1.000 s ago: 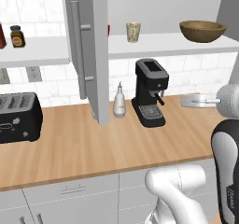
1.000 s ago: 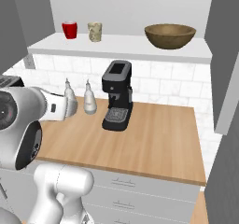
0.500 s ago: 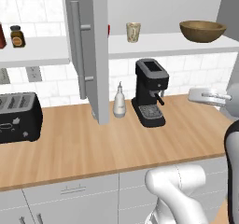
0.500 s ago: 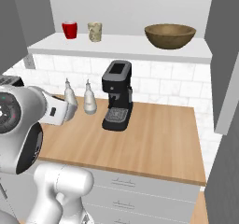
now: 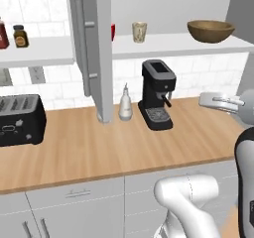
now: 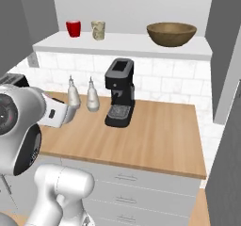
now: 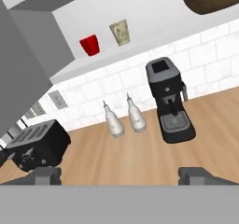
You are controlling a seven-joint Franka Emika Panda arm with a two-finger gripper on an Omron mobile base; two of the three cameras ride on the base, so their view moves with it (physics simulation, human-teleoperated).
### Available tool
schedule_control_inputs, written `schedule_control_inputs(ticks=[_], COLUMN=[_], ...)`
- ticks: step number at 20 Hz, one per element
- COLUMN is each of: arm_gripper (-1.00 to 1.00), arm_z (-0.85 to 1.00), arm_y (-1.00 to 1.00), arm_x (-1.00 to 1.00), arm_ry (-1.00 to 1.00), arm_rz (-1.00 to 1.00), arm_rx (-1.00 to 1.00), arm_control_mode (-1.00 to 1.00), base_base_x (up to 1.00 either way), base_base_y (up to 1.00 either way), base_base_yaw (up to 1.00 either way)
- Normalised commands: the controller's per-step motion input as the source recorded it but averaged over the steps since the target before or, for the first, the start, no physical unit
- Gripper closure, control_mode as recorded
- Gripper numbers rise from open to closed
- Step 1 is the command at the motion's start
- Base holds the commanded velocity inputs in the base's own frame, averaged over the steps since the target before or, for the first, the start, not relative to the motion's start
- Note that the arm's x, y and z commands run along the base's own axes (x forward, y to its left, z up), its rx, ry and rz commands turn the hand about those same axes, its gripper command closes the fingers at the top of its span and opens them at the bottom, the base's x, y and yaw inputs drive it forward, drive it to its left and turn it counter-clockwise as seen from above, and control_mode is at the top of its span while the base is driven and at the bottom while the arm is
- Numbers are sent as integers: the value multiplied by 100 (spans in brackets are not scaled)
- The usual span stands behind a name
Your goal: Gather all objects into one cabinet and sort the glasses and bowls to opposite sides.
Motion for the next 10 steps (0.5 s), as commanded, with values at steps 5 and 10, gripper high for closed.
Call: schedule_control_inputs(ticks=[5, 10], arm_gripper=[-100, -100], arm_z=[0, 0], arm_y=[0, 0], arm_x=[0, 0], arm_ry=[0, 0], arm_rz=[0, 0], arm_rx=[0, 0], arm_control_mode=[100, 100], base_base_x=[-65, -68], base_base_y=[0, 0], base_base_yaw=[10, 22])
